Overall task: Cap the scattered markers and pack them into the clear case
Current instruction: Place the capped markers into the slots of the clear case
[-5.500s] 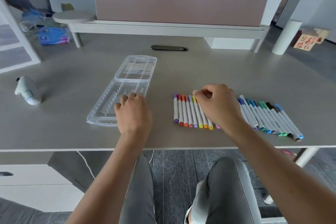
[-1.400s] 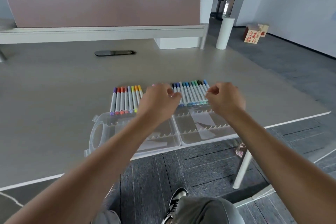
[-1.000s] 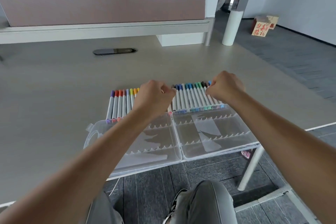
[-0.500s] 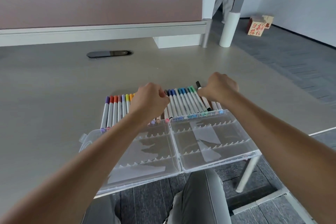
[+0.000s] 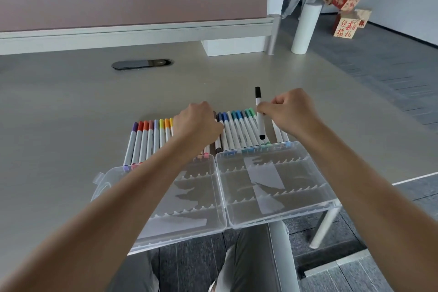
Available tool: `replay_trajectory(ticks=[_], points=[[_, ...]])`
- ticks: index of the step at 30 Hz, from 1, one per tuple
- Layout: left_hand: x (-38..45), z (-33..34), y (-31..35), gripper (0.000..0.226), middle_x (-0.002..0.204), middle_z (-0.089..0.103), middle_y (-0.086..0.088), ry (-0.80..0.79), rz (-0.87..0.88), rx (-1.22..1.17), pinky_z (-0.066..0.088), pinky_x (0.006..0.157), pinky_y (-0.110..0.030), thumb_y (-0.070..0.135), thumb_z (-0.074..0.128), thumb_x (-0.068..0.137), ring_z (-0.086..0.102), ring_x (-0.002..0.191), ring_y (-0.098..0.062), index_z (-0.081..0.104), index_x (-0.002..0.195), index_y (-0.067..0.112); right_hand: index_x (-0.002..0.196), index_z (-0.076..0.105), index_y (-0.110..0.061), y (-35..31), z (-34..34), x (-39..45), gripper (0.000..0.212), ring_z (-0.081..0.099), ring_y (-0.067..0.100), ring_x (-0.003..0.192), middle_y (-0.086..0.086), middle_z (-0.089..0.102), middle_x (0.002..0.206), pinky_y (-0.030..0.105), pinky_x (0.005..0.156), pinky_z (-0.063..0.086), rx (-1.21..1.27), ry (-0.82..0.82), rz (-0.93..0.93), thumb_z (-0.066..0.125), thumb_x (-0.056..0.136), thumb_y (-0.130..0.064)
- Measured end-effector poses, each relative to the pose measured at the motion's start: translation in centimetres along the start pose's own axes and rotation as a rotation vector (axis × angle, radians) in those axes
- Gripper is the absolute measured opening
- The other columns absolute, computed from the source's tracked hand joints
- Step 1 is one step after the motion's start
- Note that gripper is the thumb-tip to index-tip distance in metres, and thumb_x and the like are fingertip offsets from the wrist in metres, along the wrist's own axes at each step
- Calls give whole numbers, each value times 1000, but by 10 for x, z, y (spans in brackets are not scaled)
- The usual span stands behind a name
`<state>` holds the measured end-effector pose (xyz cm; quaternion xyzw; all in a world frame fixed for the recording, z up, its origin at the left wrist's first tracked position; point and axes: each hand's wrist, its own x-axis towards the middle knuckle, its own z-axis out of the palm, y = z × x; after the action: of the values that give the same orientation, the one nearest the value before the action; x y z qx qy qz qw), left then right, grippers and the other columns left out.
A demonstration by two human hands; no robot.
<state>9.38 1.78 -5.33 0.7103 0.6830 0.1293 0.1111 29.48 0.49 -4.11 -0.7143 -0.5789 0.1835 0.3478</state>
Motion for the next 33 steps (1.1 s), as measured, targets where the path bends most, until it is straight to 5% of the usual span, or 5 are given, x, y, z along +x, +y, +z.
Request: replay_trajectory(ticks=[11, 19, 25, 29, 33], points=[[9, -1, 23, 33, 75, 56, -1, -30, 0, 113, 44, 67, -33, 42, 63, 93, 51, 65, -16, 52, 76, 16, 59, 61, 2, 14, -11, -16, 46, 35, 10, 39, 0, 45, 47, 27, 57, 41, 133, -2, 36, 78, 84, -32], [-29, -26, 12, 41, 49, 36, 1, -88, -108, -492, 27, 49, -23, 32, 56, 89, 29, 42, -14, 38, 57, 14, 82, 76, -3, -2, -9, -44, 29, 71, 13, 61, 8, 77, 74, 25, 51, 51, 344, -94, 119, 74, 87, -32], [-94, -48, -29, 26, 59, 53, -13, -128, -211, -959, 49, 47, -28, 21, 53, 95, 58, 40, -20, 53, 73, 7, 84, 74, 6, -31, 13, -85, 28, 65, 14, 52, 9, 74, 66, 25, 48, 46, 439, -189, 117, 72, 90, -21], [-129, -52, -81, 31, 53, 53, -9, -11, -192, -872, 47, 54, -38, 18, 58, 92, 49, 50, -23, 64, 86, -12, 81, 77, -3, -55, 35, -116, 22, 66, 13, 53, 8, 75, 68, 26, 49, 48, 412, -259, 57, 73, 92, -21], [-166, -61, -128, 18, 48, 56, 1, 161, -190, -854, 39, 50, -27, 18, 61, 94, 48, 45, -18, 74, 83, 12, 81, 79, -12, -86, 63, -145, 15, 68, 14, 58, 3, 75, 68, 29, 53, 53, 340, -306, -30, 75, 91, -21]])
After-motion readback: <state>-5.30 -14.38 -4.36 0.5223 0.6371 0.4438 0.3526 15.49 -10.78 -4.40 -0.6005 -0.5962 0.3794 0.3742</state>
